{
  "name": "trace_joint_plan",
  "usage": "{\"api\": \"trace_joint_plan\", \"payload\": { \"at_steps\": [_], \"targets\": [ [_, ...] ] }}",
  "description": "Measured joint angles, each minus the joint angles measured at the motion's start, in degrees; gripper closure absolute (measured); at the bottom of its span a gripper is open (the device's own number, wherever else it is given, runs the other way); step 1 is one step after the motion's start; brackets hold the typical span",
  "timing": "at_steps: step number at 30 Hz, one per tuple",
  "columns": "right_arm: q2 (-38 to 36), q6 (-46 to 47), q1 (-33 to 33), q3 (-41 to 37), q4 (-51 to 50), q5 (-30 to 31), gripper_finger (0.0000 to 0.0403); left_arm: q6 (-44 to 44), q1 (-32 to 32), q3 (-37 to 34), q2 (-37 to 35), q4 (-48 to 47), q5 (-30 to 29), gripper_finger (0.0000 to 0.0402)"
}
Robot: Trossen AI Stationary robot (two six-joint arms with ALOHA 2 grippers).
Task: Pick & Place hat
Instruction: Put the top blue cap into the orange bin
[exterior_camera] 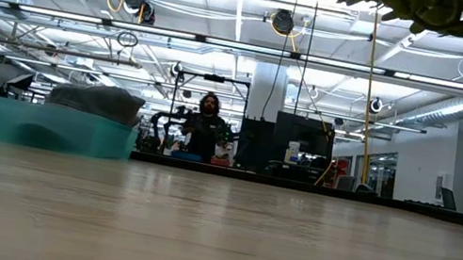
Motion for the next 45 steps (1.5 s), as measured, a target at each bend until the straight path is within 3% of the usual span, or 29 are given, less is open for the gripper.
{"api": "trace_joint_plan", "payload": {
  "at_steps": [6,11,19,24,29,34,40,45],
  "targets": [
    [0.0,8.5,1.5,0.0,-0.5,-1.4,0.0402,0.0,0.0,0.0,0.0,0.0,0.0,0.0224],
    [0.0,7.8,2.1,0.0,-3.6,-1.0,0.0402,-0.1,0.0,0.0,0.0,0.0,0.0,0.0224],
    [-0.2,-11.0,0.9,0.0,-4.1,6.1,0.0402,-0.1,0.0,0.0,0.0,0.0,0.0,0.0224],
    [-0.6,-18.2,-1.1,0.0,-3.9,6.2,0.0402,-0.1,0.0,0.0,0.0,0.0,0.0,0.0224],
    [-2.9,-31.6,-4.3,0.0,-1.2,7.4,0.0402,-0.1,0.0,0.0,0.0,0.0,0.0,0.0224],
    [-7.4,-46.3,-12.4,0.0,3.2,9.6,0.0402,-0.1,0.0,0.0,0.0,0.0,0.0,0.0224],
    [-12.4,-60.6,-29.8,0.0,12.8,19.3,0.0402,-0.1,0.0,0.0,0.0,0.0,0.0,0.0224],
    [-13.2,-71.4,-47.8,-1.3,25.4,12.2,0.0402,-0.1,0.0,0.0,0.0,0.0,0.0,0.0224]
  ]
}}
